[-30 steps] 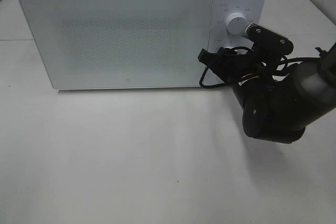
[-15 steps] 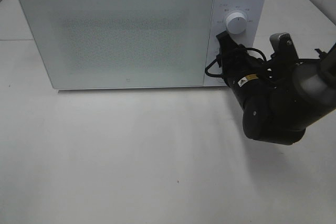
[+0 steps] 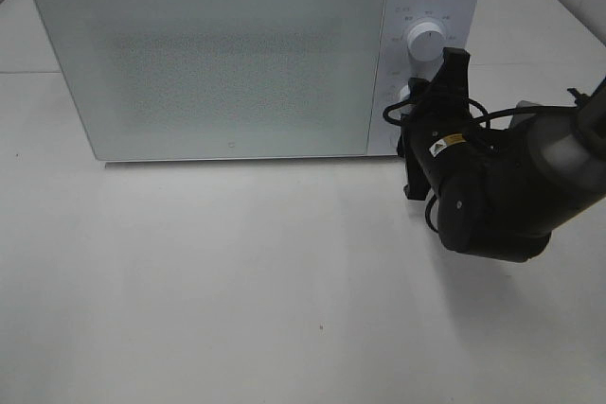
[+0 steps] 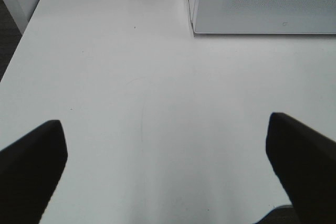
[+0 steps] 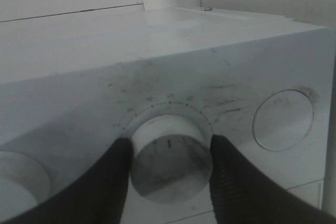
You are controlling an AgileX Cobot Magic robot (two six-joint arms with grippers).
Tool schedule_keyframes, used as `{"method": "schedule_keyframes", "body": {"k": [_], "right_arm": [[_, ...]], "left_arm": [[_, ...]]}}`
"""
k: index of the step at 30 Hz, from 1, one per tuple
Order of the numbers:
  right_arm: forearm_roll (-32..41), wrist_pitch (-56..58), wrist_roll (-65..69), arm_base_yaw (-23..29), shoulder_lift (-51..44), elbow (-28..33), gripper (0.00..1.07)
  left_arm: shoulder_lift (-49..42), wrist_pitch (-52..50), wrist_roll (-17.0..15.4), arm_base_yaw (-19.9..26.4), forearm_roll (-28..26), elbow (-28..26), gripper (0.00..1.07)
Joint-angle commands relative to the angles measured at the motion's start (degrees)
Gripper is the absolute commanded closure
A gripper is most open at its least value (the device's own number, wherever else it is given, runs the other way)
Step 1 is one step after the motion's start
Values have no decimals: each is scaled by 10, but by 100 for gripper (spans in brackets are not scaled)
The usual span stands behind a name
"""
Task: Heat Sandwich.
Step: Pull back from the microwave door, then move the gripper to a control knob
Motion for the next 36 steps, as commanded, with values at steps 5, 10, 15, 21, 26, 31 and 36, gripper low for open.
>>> {"method": "schedule_keyframes", "body": {"k": [5, 10, 15, 21, 26, 31, 36], "right_arm": [[-10, -60, 16, -3, -3, -10, 92], [-14, -59, 16, -3, -3, -10, 91], [-28, -54, 16, -3, -3, -10, 89], [-28, -56, 9, -3, -3, -10, 77], [-28, -56, 7, -3, -3, -10, 64], [-24, -56, 7, -3, -3, -10, 51], [-23, -57, 7, -3, -3, -10, 40]], "left_arm": [[-10, -6, -3, 1, 1, 1, 9], [-10, -6, -3, 1, 1, 1, 9], [-10, -6, -3, 1, 1, 1, 9], [-10, -6, -3, 1, 1, 1, 9], [-10, -6, -3, 1, 1, 1, 9], [-10, -6, -3, 1, 1, 1, 9], [-10, -6, -3, 1, 1, 1, 9]]}}
